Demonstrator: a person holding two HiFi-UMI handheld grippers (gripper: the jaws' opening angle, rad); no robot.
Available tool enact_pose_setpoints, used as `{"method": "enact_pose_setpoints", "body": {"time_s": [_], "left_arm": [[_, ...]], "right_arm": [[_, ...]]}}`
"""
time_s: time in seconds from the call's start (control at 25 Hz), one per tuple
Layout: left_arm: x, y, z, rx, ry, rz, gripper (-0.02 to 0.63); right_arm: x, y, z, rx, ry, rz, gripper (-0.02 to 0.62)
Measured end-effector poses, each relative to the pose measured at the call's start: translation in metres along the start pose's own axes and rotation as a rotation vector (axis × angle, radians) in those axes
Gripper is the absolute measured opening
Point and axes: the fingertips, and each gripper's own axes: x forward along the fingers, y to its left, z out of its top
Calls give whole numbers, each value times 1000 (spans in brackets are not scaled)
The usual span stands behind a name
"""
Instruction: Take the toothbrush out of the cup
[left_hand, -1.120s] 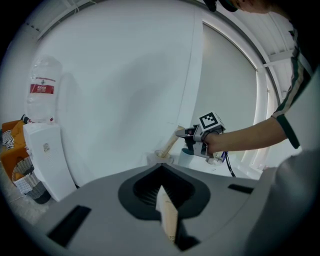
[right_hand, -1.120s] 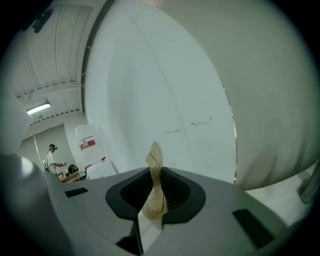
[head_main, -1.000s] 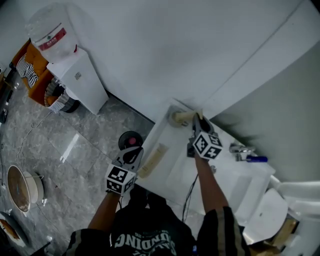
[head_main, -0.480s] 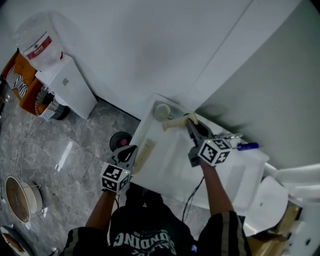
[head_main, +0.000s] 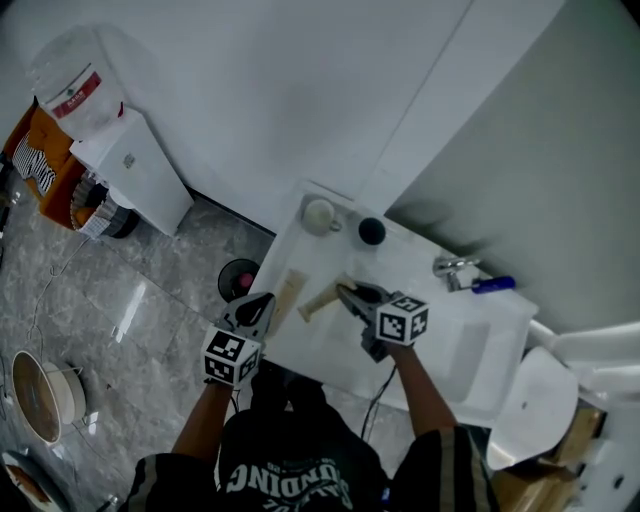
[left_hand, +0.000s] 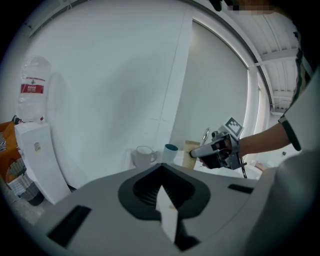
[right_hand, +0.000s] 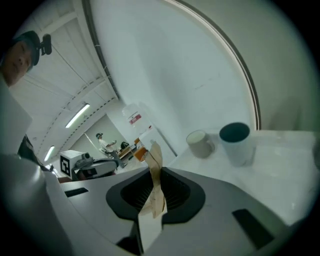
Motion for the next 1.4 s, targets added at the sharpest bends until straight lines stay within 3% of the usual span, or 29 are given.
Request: {"method": "enact_pose_setpoints", "body": {"time_s": [0.2,0.28,0.64,0.96,1.16,1.4], "left_arm": [[-7,3,-10,-16,12,27,-2],[-11,5,-12,-21,11,41,-2],[-31,20,-23,-47,19,95,-2],[-46,26,-36,-66,43,133,-2],[-50,28,-43,-67,57,136,-2],[-46,25,-38,-62,51,113,-2]], "right_arm": [[30,12,-57,167,184,157,44],[40,11,-71,174,228,156,44],[82,-32,-96,106,234,-57,48],[100,-64,-114,29,277,-226,103],[104,-67,-120,19,282,-270,167],[99,-69,-118,71,273,-289,176]]}}
